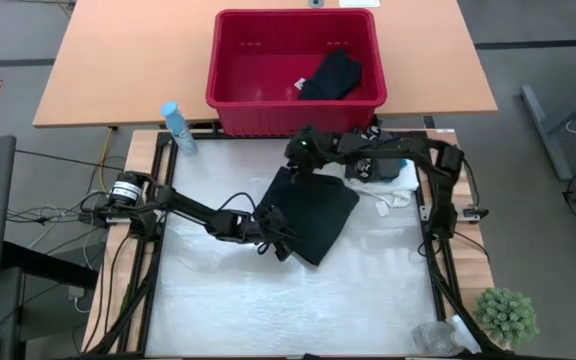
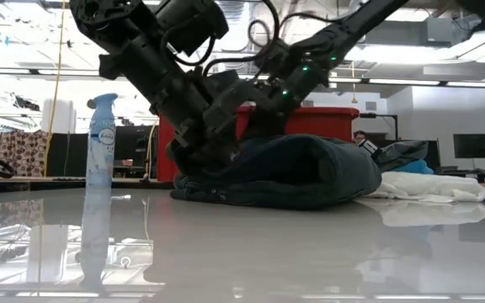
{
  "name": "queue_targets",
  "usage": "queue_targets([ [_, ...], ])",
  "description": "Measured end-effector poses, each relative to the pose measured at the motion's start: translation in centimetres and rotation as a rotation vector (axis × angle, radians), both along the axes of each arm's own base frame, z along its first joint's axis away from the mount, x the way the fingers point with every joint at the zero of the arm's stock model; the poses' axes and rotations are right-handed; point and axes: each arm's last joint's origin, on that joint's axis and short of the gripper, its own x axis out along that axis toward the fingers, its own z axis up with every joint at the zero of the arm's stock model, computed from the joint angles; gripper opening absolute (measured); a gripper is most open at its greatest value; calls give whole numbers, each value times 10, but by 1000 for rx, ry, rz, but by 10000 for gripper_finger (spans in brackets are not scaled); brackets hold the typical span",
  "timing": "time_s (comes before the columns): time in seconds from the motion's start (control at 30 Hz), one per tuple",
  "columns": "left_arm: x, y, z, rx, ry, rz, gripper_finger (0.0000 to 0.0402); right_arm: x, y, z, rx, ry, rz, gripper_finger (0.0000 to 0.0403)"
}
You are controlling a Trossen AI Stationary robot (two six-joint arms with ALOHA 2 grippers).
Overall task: Fold laundry
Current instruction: Fold the blue pants
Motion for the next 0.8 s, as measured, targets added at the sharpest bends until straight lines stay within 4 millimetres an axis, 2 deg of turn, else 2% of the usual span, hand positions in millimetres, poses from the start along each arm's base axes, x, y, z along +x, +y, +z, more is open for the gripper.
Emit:
queue_targets([
  [0.13,0,0,-1,-3,2,2,0,9,-6,-2,22,103,33,185],
  [0.23,0,0,-1,-2,2,13,0,13,-10,-3,44,181,46,162],
  [0.33,0,0,-1,-2,4,14,0,14,-14,-4,52,229,56,112],
  [0.43,-1,0,-2,-3,12,18,0,13,-17,0,45,232,45,35],
  [0.47,-1,0,-2,-6,12,22,0,13,-18,2,34,230,40,24],
  [0.67,-2,2,-3,-11,14,55,0,12,-30,22,0,231,-16,26],
  [0.8,-2,2,-3,-6,11,78,0,7,-35,25,-11,269,-85,27],
])
